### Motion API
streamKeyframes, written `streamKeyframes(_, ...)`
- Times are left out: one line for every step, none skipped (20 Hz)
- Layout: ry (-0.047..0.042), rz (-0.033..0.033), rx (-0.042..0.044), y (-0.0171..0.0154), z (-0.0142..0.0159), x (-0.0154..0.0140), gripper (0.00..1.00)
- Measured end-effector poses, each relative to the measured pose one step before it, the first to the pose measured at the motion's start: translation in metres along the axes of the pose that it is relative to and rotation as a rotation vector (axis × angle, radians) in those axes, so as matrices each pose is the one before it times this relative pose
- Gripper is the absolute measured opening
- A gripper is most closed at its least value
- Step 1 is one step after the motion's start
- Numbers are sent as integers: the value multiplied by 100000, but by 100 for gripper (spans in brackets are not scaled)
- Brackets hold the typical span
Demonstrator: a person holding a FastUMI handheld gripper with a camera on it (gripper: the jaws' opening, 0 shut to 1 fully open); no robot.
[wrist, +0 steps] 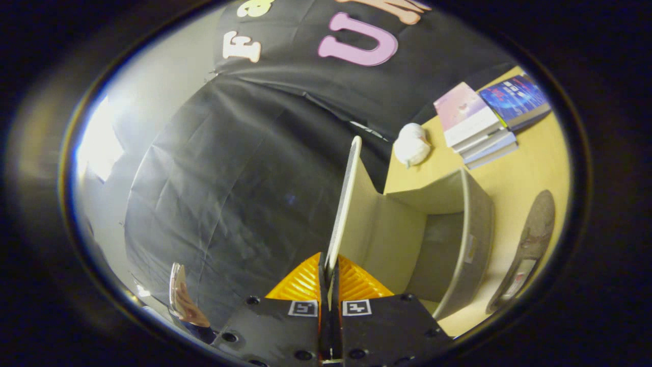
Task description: Open the storage box then place both shoes into the box .Put the left shoe in first, then the right shoe, with the right side of both shoes facing outward in a uniform manner.
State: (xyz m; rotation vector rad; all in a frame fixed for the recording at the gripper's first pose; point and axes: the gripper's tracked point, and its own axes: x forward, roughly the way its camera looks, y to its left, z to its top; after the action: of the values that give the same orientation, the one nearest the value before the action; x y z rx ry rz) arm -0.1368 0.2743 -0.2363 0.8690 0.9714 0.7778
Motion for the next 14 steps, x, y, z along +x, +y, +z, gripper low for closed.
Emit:
streamKeyframes(1027,315,-1835,782,-283,727,4)
streamKeyframes(1162,245,-1444,627,-225,860,4)
streamKeyframes(1127,558,-461,550,-301,959,4)
streamKeyframes(507,1539,578,697,-169,1024,4)
streamKeyframes(471,1299,804,689,-212,940,4)
streamKeyframes(651,872,547,456,-101,959,4)
streamKeyframes(853,763,468,680,-158,715,4)
streamKeyframes(1095,715,-65,512,-183,1010,4)
streamKeyframes(1165,367,-576,523,-203,821,4)
streamKeyframes(1329,357,-227,304,-156,821,4)
streamKeyframes(1566,273,398,205,-282,852,4)
streamKeyframes(1435,274,913,163,-223,1017,4)
streamKeyframes(1441,145,974,131,-475,1077,4)
streamKeyframes(1454,48,956,19,-234,1089,4)
